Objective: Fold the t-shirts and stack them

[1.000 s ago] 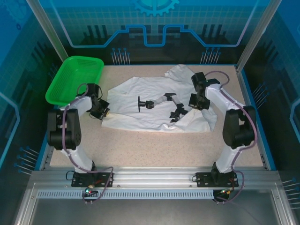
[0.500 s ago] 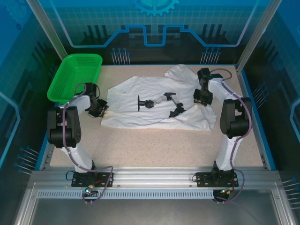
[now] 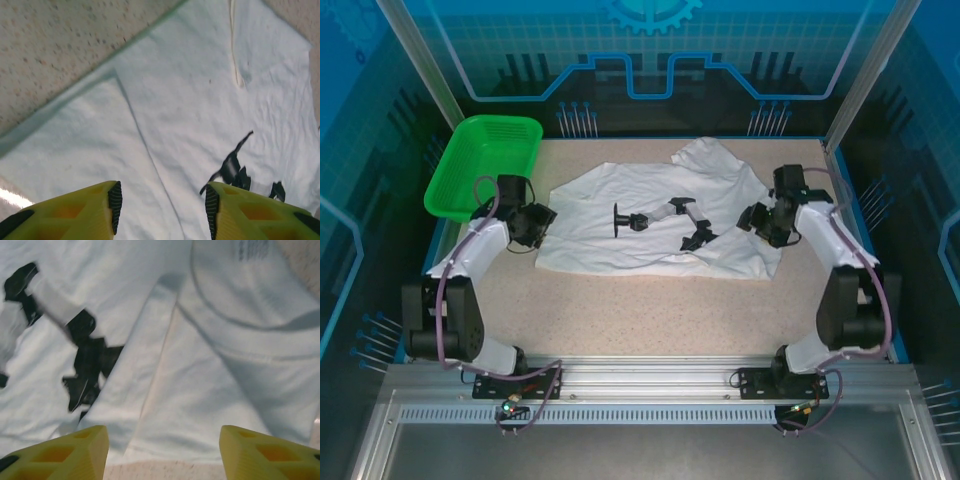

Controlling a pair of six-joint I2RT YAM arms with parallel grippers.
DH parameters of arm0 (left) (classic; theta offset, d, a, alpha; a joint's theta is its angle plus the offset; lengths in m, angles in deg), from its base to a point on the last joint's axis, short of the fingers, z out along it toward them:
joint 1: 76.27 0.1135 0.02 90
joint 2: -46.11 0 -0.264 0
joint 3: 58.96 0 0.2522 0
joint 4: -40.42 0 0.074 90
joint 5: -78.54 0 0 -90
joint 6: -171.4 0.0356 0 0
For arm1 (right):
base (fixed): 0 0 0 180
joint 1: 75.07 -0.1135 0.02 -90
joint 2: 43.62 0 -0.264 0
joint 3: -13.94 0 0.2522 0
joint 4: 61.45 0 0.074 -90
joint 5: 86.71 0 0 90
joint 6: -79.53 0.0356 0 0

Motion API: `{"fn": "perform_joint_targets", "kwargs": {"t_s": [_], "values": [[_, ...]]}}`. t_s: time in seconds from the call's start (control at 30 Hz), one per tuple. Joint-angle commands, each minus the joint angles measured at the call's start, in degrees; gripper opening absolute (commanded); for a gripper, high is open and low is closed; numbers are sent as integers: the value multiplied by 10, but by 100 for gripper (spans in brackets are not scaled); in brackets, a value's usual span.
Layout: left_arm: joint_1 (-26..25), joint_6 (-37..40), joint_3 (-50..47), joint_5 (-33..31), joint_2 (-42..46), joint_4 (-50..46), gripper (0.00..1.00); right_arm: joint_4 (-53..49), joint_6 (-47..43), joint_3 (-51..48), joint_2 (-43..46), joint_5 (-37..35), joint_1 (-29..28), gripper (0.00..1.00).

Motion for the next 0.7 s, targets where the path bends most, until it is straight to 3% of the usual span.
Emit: {"fn": "perform_joint_targets", "kwargs": {"t_s": [0.0,0.2,0.33,0.5,0.67], "values": [[-17,12,-33,-12,12,2,51,43,4,-65,39,73,8,58],[-99,34,-50,11,-6,79,45,74,13,-135,55,105,6,48],[-112,55,-42,36,-74,125,42,87,7,-136,20,108,7,46],[-109,57,-83,-28,-115,136,37,86,19,-131,-46,70,30,48],[-105,39,-167,-106,-72,148,45,104,52,-176,-74,75,73,51]]}}
